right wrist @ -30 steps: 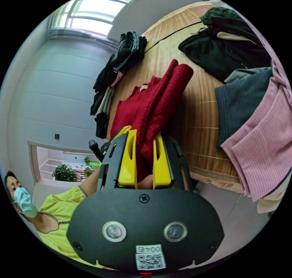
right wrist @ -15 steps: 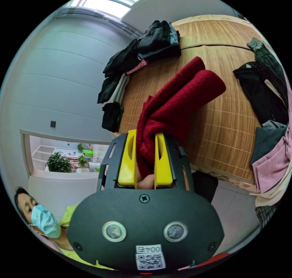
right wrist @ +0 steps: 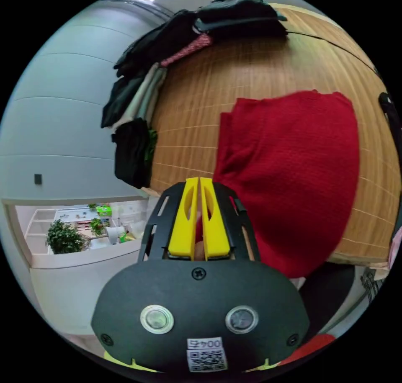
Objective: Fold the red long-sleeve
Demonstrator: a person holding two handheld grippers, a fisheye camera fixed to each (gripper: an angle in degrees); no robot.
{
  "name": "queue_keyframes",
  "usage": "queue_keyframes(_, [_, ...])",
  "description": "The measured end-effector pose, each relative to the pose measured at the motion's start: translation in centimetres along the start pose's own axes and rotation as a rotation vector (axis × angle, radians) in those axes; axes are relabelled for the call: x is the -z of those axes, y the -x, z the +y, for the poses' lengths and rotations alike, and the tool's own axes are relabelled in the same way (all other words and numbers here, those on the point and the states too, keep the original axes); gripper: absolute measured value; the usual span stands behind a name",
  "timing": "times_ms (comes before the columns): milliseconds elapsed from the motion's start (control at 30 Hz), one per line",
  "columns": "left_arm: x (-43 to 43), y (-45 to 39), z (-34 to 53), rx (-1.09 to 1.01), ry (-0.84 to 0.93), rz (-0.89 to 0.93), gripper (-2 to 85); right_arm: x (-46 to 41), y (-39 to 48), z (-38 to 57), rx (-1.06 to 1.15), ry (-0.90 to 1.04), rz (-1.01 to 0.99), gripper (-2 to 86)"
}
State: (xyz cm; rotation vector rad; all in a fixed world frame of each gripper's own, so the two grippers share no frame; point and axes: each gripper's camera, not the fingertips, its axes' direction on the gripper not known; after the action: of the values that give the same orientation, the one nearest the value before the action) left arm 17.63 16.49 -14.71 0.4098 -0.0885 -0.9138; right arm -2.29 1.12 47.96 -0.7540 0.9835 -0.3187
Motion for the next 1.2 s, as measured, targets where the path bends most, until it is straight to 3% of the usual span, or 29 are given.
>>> queue_keyframes(100, [3.0, -1.4, -0.5, -0.015, 0.012, 0.002, 0.5, 3.9, 4.5, 3.3, 0.203, -0.125, -0.104, -0.2])
queue_keyframes(233, [8.4, -2.6, 0.1, -0.074, -0.075, 0.078, 1.7, 14.2, 5.1, 9.9, 0.466, -0.363, 0.062, -0.3])
queue_keyframes(467, [12.8, -7.8, 1.9, -0.276, -0.158, 0.087, 12.4, 20.3, -9.6, 21.3, 0.36, -0.372, 0.099, 8.2])
queue_keyframes(600, [12.6, -12.2, 2.5, -0.348, -0.137, -0.001, 18.6, 19.1, -11.5, 26.7, 0.399, -0.372, 0.145, 13.5])
queue_keyframes(700, [11.8, -14.1, 2.4, -0.324, -0.142, -0.032, 19.7, 17.0, -9.9, 29.4, 0.524, -0.353, 0.29, 14.8])
queue_keyframes(867, [9.7, -16.0, 0.8, -0.253, -0.133, -0.2, 17.2, 14.5, -7.4, 30.1, 0.649, -0.323, 0.507, 15.3])
queue_keyframes(967, [9.2, -17.7, 0.3, -0.226, -0.164, -0.276, 8.0, 14.1, -5.9, 29.9, 0.69, -0.313, 0.671, 9.7])
queue_keyframes(1067, [9.1, -22.3, 1.3, -0.351, -0.189, -0.312, 4.7, 17.6, -3.9, 31.6, 0.696, -0.478, 0.72, 4.8])
queue_keyframes(1200, [10.0, -24.3, 3.6, -0.434, -0.258, -0.374, 3.4, 19.0, -4.0, 32.8, 0.748, -0.5, 0.688, 4.6])
